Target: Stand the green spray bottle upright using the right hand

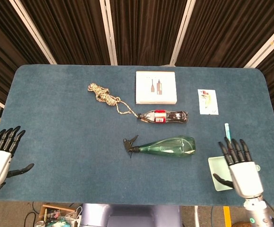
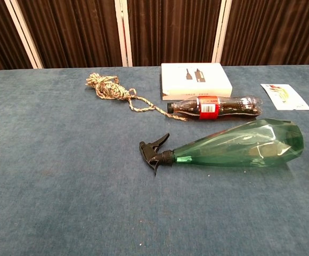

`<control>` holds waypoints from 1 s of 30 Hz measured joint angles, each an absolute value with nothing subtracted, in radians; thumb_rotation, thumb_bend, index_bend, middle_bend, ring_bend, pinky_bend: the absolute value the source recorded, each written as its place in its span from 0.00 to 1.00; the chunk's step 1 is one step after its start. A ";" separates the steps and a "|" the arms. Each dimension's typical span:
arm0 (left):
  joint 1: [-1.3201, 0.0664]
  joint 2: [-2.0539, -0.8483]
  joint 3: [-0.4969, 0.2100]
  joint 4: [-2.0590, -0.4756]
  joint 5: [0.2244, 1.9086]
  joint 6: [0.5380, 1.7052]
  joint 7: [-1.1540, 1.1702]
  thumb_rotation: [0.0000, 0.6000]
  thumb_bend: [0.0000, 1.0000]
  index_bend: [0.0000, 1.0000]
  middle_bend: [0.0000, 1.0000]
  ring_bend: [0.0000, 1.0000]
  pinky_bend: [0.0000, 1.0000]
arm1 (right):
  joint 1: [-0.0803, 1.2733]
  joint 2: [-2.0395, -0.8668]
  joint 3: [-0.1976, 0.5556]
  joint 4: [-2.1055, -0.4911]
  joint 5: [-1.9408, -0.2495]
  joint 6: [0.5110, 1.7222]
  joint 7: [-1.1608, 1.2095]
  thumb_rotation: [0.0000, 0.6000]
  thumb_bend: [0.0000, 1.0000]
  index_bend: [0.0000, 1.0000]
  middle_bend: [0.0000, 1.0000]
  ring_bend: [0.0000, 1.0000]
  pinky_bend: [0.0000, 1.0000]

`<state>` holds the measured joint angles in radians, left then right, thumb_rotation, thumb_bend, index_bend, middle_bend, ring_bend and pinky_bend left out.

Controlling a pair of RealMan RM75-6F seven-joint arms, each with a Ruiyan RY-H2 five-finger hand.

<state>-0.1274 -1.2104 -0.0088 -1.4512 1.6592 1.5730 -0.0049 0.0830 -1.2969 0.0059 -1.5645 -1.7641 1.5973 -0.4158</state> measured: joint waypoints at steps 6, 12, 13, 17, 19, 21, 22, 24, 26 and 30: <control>-0.126 -1.201 -0.004 -1.449 1.658 1.570 -0.019 1.00 0.02 0.00 0.00 0.00 0.05 | 0.119 -1.357 -0.015 -1.662 -1.796 1.461 -0.635 1.00 0.13 0.00 0.00 0.00 0.00; -0.125 -1.194 -0.006 -1.449 1.651 1.570 -0.037 1.00 0.02 0.00 0.00 0.00 0.05 | 0.196 -1.432 0.007 -1.725 -1.759 1.281 -0.758 1.00 0.14 0.05 0.00 0.00 0.00; -0.125 -1.194 -0.006 -1.450 1.649 1.567 -0.038 1.00 0.02 0.00 0.00 0.00 0.05 | 0.207 -1.443 0.014 -1.729 -1.752 1.264 -0.780 1.00 0.14 0.07 0.00 0.00 0.00; -0.132 -1.194 -0.008 -1.451 1.633 1.541 -0.037 1.00 0.02 0.00 0.00 0.00 0.05 | 0.245 -1.492 0.049 -1.732 -1.722 1.212 -0.881 1.00 0.16 0.13 0.00 0.00 0.00; -0.136 -1.195 -0.012 -1.451 1.623 1.533 -0.035 1.00 0.02 0.00 0.00 0.00 0.05 | 0.266 -1.521 0.070 -1.733 -1.700 1.186 -0.937 1.00 0.19 0.16 0.00 0.00 0.00; -0.137 -1.196 -0.015 -1.452 1.620 1.535 -0.035 1.00 0.02 0.00 0.00 0.00 0.05 | 0.287 -1.547 0.090 -1.732 -1.682 1.166 -0.985 1.00 0.20 0.19 0.00 0.00 0.00; -0.136 -1.196 -0.017 -1.452 1.618 1.536 -0.034 1.00 0.02 0.00 0.00 0.00 0.05 | 0.296 -1.557 0.098 -1.731 -1.675 1.156 -1.003 1.00 0.20 0.21 0.00 0.00 0.00; -0.136 -1.197 -0.017 -1.452 1.617 1.536 -0.033 1.00 0.02 0.00 0.00 0.00 0.05 | 0.317 -1.580 0.116 -1.725 -1.652 1.133 -1.039 1.00 0.20 0.24 0.00 0.00 0.00; -0.136 -1.197 -0.017 -1.451 1.614 1.533 -0.030 1.00 0.02 0.00 0.00 0.00 0.05 | 0.337 -1.597 0.129 -1.713 -1.636 1.115 -1.065 1.00 0.20 0.26 0.00 0.00 0.00; -0.140 -1.200 -0.020 -1.450 1.605 1.523 -0.025 1.00 0.02 0.00 0.00 0.00 0.05 | 0.375 -1.637 0.156 -1.670 -1.604 1.087 -1.111 1.00 0.20 0.27 0.00 0.00 0.00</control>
